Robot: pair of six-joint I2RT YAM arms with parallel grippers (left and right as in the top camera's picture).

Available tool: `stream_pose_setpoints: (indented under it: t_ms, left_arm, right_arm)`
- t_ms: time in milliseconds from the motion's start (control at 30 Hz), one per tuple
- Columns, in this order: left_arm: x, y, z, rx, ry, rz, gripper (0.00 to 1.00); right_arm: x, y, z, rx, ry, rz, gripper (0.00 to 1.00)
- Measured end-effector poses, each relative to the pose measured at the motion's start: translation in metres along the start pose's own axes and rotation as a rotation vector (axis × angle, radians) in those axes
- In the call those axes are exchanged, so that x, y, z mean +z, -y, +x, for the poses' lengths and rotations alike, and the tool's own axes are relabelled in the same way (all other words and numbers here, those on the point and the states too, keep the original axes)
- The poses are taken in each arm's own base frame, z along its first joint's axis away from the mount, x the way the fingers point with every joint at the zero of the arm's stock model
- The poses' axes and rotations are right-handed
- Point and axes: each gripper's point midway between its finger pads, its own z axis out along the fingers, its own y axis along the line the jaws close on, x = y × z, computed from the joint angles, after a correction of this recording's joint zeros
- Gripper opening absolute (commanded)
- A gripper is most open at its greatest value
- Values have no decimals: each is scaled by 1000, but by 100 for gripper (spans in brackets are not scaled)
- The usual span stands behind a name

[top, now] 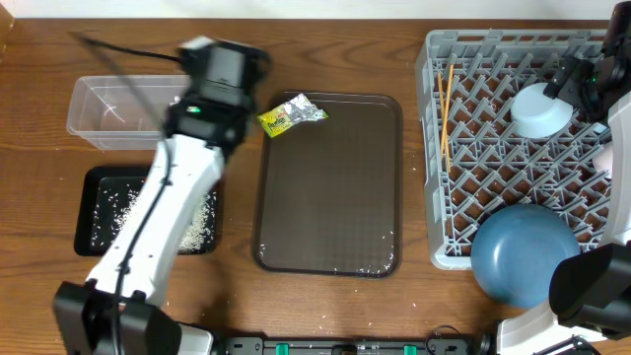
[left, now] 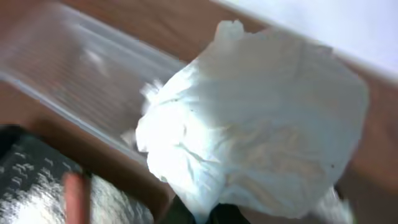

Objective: Sort waste into correct bins and load items into the dishwasher rack
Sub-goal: 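Carry the white paper left and drop it into the clear bin, then move the left gripper back and grasp the yellow foil wrapper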

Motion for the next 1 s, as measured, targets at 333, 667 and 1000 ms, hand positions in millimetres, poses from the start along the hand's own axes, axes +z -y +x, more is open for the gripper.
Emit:
stream_pose_setpoints:
  t_ms: [333, 667, 1000]
  left_arm:
    - [89, -71, 0, -212, -94, -161, 89]
    - [56, 41, 64, -50, -396, 322, 96]
    - [35, 151, 129, 188, -350, 500, 96]
  right_arm:
    - [0, 0, 0, 0, 0, 0, 99]
    - [0, 0, 0, 0, 0, 0, 99]
    - [0, 0, 0, 0, 0, 0, 99]
